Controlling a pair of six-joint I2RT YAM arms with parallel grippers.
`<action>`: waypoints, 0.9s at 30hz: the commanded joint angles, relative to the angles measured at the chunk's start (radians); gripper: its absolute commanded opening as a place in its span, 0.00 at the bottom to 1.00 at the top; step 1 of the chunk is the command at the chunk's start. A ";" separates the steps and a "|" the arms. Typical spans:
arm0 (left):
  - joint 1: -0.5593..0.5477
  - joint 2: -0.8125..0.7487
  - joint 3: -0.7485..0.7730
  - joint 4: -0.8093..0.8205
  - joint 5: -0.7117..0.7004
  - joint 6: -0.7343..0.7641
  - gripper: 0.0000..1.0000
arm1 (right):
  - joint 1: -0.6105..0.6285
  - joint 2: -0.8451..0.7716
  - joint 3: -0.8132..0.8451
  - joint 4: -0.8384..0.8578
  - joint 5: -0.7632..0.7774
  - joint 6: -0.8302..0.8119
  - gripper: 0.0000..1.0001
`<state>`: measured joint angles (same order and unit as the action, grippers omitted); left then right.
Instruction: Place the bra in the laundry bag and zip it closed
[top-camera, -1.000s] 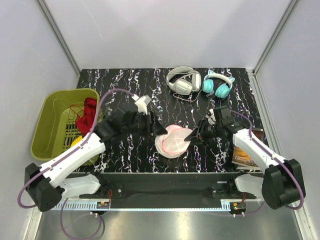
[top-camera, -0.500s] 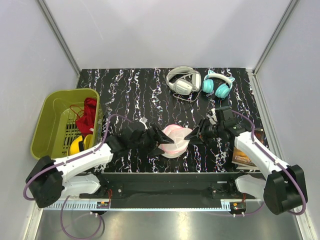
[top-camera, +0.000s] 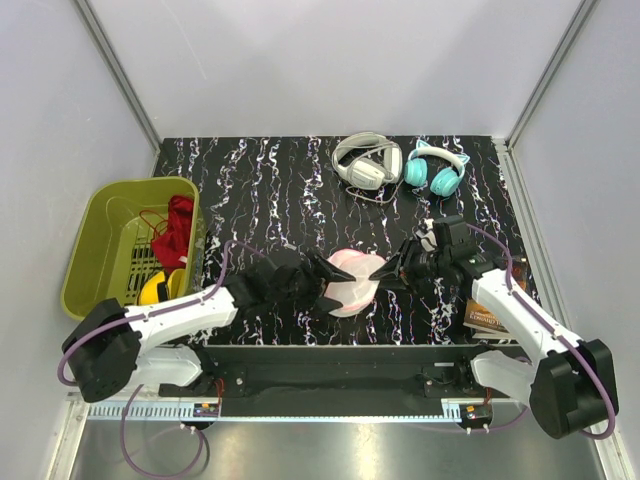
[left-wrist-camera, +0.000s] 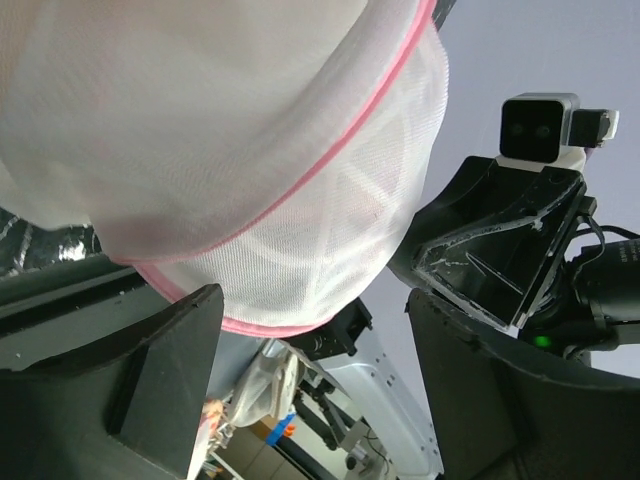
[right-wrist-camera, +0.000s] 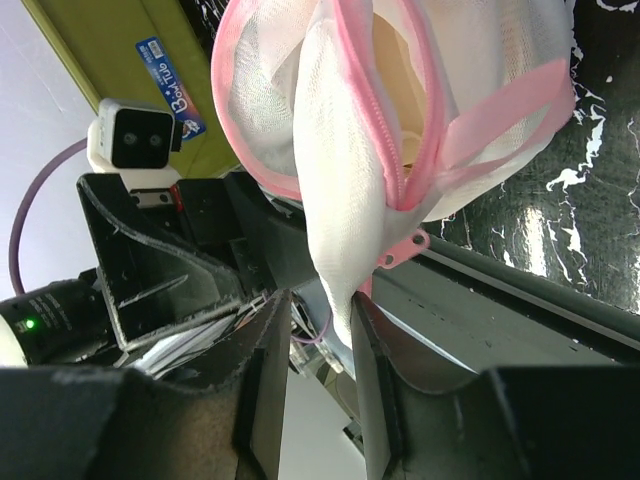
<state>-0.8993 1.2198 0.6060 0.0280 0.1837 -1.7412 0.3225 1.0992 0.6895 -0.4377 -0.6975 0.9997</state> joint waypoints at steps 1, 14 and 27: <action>-0.079 -0.049 0.018 -0.018 -0.082 -0.116 0.82 | 0.004 -0.035 -0.011 0.030 0.004 0.019 0.38; -0.135 -0.025 -0.040 -0.036 -0.242 -0.280 0.77 | 0.003 -0.065 -0.011 0.031 -0.010 0.042 0.37; -0.063 0.000 -0.038 0.073 -0.290 -0.060 0.22 | 0.004 -0.084 -0.051 0.037 -0.030 0.050 0.36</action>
<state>-0.9993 1.2152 0.5461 0.0399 -0.0616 -1.9003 0.3225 1.0302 0.6437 -0.4305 -0.7013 1.0431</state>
